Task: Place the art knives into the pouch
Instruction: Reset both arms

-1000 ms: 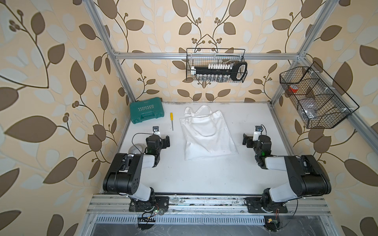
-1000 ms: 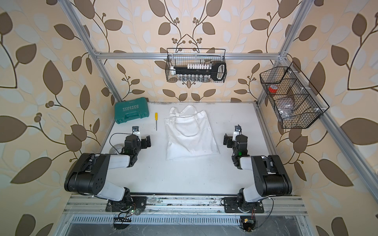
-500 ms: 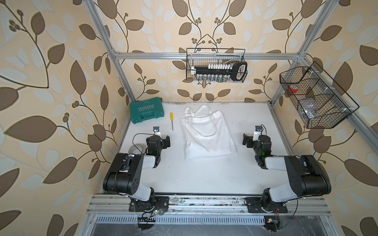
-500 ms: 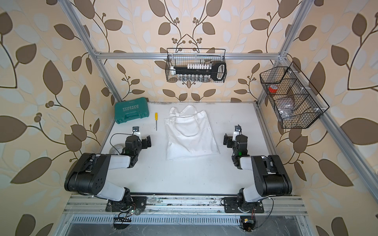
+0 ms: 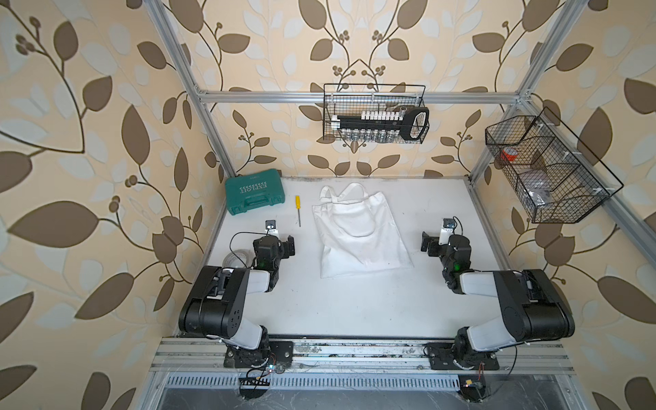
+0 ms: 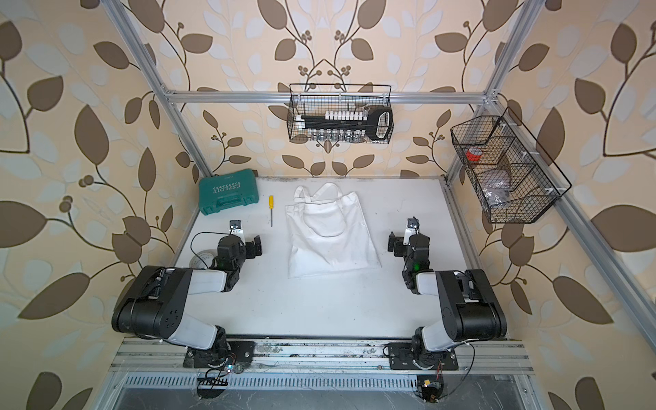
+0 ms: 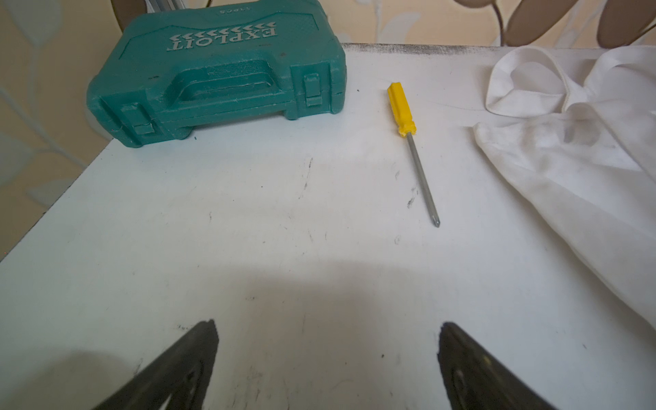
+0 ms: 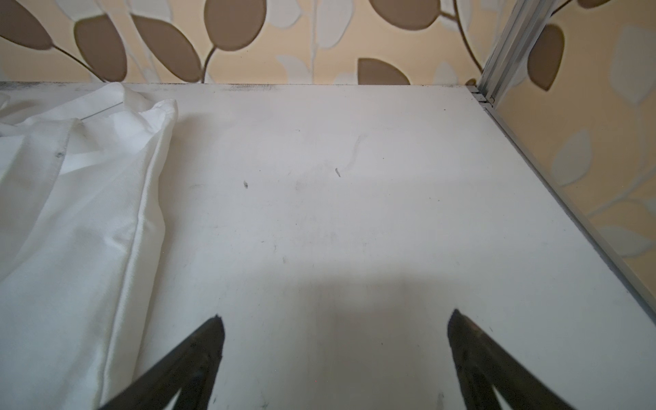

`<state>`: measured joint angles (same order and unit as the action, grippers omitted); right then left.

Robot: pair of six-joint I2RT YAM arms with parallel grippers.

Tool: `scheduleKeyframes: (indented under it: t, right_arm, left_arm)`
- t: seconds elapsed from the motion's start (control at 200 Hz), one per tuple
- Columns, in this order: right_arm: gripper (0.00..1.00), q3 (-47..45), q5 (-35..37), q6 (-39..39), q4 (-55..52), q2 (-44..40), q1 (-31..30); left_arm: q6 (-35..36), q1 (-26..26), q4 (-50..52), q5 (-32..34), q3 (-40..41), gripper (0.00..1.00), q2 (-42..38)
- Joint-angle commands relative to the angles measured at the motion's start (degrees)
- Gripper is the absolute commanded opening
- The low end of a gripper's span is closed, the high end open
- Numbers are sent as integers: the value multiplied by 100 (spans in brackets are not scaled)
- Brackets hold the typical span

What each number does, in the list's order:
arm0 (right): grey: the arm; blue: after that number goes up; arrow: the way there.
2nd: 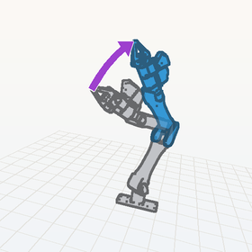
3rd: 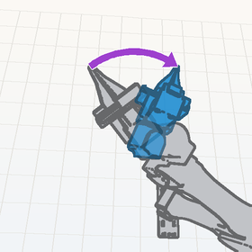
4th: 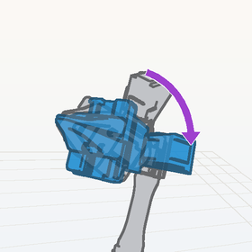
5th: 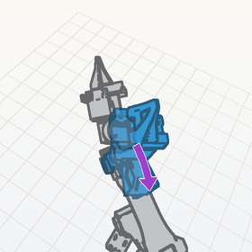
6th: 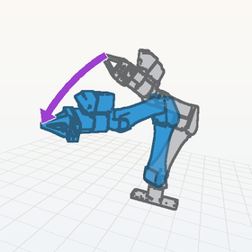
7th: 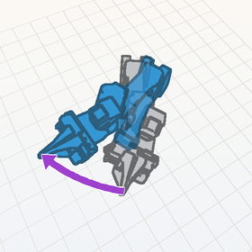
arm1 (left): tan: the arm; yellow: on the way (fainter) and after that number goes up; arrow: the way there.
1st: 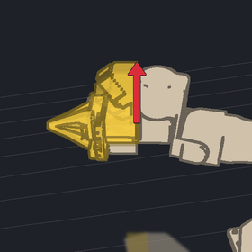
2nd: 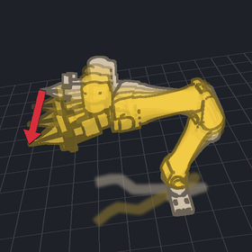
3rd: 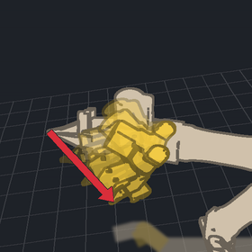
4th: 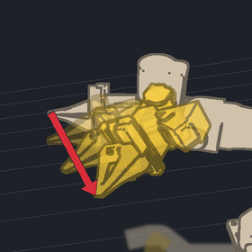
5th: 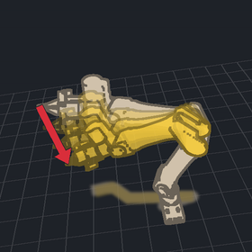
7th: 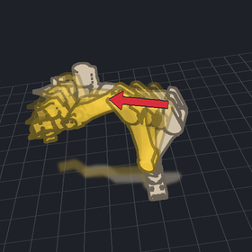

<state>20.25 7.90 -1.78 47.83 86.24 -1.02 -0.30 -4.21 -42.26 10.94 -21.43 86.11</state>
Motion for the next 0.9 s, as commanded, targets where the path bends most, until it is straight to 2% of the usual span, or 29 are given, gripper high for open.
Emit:
scheduleKeyframes:
  t: [0.0, 0.11, 0.27, 0.355, 0.895]
  right_arm:
    - [100, -215, -43, 73, 412, -88, -40]
    - [100, 95, 165, -18, -104, -7, -36]
    - [100, -220, 297, -63, 451, -72, -41]
    - [100, 41, 447, -123, -22, -16, -44]
    - [100, 61, 457, -95, 20, 47, -80]
  left_arm:
    - [42, -45, -230, 80, 42, 99, -64]
    - [38, -47, -235, 84, 42, 99, -59]
    - [38, -54, -231, 84, 42, 99, -58]
    - [40, -54, -232, 84, 42, 99, -58]
    - [38, -54, -221, 84, 31, 99, -51]
